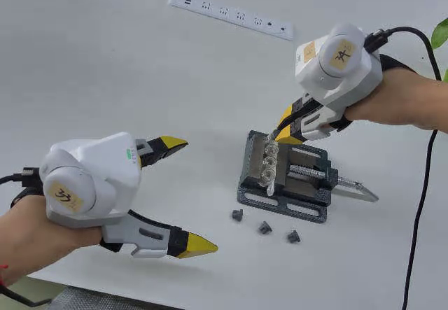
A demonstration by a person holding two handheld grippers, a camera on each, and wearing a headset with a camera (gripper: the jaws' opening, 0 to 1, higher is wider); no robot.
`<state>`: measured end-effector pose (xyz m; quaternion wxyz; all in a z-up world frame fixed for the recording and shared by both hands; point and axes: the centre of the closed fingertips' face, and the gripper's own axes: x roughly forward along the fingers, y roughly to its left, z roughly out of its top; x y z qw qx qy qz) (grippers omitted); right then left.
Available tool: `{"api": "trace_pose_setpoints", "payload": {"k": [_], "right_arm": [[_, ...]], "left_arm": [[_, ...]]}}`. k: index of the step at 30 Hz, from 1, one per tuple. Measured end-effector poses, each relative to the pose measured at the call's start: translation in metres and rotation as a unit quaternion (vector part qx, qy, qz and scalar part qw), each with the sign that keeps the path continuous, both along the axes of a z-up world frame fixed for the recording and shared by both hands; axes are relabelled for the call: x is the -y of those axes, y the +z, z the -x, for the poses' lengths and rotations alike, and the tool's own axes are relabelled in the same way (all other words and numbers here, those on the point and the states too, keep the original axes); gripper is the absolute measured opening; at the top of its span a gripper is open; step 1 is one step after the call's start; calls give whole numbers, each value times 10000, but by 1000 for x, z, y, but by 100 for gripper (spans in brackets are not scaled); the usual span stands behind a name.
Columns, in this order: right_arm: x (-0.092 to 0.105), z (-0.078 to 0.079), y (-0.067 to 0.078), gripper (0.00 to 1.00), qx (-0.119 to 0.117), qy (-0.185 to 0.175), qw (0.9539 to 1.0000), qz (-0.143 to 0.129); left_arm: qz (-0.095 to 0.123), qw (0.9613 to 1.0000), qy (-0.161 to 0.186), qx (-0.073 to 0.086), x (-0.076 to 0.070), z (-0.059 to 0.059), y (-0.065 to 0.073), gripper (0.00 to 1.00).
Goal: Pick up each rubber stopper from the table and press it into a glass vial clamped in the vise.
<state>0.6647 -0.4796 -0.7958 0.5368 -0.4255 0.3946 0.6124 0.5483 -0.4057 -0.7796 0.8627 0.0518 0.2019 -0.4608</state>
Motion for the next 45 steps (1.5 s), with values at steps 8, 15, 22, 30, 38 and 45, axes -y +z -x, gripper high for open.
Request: {"api": "trace_pose_setpoints", "payload": {"k": [8, 15, 22, 30, 38, 45], "right_arm": [[0, -1, -2, 6, 9, 33, 9999, 147], [-2, -1, -3, 6, 106, 30, 9991, 400], [-2, -3, -7, 5, 162, -94, 9980, 601], [0, -2, -6, 7, 169, 32, 9983, 559], [-1, -2, -7, 8, 191, 110, 9984, 530], [-1, -3, -2, 10, 179, 65, 9989, 436]], "left_arm": [[17, 10000, -2, -6, 1, 0, -1, 93], [27, 10000, 12, -1, 2, -1, 0, 93], [36, 10000, 18, 14, 4, -2, 3, 93], [50, 10000, 40, 25, 4, -1, 3, 93], [61, 9999, 82, 22, 1, -2, 4, 93], [86, 9999, 91, 15, 1, -3, 3, 93]]}}
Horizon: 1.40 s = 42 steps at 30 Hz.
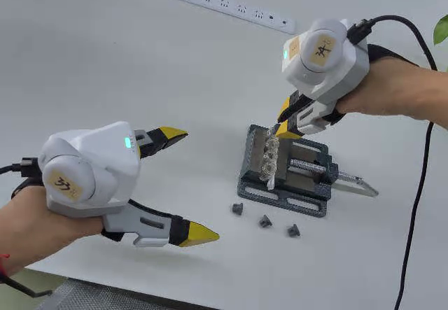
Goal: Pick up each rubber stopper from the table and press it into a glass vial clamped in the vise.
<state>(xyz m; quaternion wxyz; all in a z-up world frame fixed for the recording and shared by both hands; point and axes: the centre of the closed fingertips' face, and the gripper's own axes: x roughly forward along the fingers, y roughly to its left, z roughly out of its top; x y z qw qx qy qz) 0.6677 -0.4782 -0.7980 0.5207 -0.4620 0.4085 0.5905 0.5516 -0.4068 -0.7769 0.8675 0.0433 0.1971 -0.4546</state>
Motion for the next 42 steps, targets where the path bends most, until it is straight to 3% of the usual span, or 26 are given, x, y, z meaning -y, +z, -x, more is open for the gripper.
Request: {"api": "trace_pose_setpoints", "payload": {"k": [5, 9, 42], "right_arm": [[0, 1, 7, 8, -46, -21, 9999, -134], [2, 3, 12, 1, -29, -70, 9998, -199], [0, 2, 1, 2, -120, -14, 9999, -109]], "left_arm": [[4, 10000, 9, -7, -1, 0, -1, 93], [15, 10000, 19, -10, -1, -1, 0, 93], [93, 9999, 49, -25, 1, -3, 0, 92]]}}
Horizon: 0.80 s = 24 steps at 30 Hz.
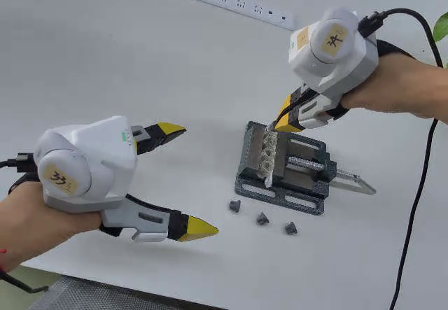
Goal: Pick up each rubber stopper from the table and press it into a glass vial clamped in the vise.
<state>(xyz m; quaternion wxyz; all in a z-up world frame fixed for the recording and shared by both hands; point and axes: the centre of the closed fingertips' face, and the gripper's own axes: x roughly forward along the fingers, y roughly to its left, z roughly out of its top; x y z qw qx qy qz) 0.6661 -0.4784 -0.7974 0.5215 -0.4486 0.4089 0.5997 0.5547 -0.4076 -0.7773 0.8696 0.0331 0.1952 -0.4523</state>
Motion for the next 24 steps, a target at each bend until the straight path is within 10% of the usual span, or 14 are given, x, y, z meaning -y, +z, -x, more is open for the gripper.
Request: {"api": "trace_pose_setpoints", "payload": {"k": [24], "right_arm": [[-2, 0, -2, 1, -4, 259, 9989, 383]], "left_arm": [[43, 10000, -22, -1, 1, -3, -2, 92]]}}
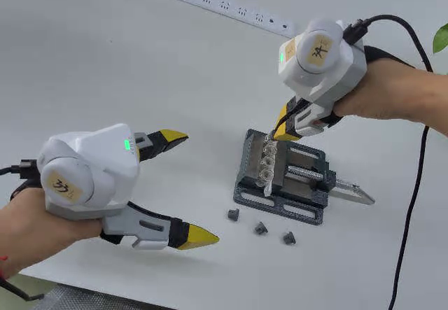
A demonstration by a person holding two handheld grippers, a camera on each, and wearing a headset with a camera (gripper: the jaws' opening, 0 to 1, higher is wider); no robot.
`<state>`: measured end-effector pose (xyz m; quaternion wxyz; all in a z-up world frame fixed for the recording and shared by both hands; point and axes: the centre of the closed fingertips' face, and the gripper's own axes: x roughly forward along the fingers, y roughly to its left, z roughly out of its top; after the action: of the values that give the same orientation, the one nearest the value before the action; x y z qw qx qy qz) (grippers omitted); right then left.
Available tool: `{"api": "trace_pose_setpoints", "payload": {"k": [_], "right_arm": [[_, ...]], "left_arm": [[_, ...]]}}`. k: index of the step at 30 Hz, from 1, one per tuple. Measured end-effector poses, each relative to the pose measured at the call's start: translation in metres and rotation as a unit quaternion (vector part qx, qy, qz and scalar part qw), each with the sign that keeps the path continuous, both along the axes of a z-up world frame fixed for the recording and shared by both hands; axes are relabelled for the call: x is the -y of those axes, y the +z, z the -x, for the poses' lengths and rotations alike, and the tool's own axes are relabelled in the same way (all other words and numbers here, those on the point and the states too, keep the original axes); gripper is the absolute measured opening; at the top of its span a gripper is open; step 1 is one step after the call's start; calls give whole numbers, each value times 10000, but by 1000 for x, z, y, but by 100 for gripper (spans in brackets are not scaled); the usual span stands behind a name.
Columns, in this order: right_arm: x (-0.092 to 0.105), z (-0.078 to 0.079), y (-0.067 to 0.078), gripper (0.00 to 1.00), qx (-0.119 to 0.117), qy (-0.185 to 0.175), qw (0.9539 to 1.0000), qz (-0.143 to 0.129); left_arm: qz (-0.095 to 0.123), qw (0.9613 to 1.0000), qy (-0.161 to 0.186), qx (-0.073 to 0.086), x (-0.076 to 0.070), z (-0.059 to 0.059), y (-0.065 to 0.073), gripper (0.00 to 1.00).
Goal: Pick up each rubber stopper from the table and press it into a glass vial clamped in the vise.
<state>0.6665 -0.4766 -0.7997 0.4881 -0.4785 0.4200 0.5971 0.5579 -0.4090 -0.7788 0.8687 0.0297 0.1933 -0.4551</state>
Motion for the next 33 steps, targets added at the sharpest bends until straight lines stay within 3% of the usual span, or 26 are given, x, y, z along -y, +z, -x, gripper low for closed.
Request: {"api": "trace_pose_setpoints", "payload": {"k": [18, 25, 33], "right_arm": [[-1, -1, -2, 0, -53, -1, 9999, 145], [-2, -1, -5, 0, 50, 214, 9992, 337], [2, 0, -2, 1, -53, -63, 9999, 96]], "left_arm": [[12, 10000, 7, 30, 0, -3, 1, 92], [2, 10000, 18, 42, 0, -4, 2, 92], [-44, 10000, -27, 85, 2, -2, 6, 92]]}}
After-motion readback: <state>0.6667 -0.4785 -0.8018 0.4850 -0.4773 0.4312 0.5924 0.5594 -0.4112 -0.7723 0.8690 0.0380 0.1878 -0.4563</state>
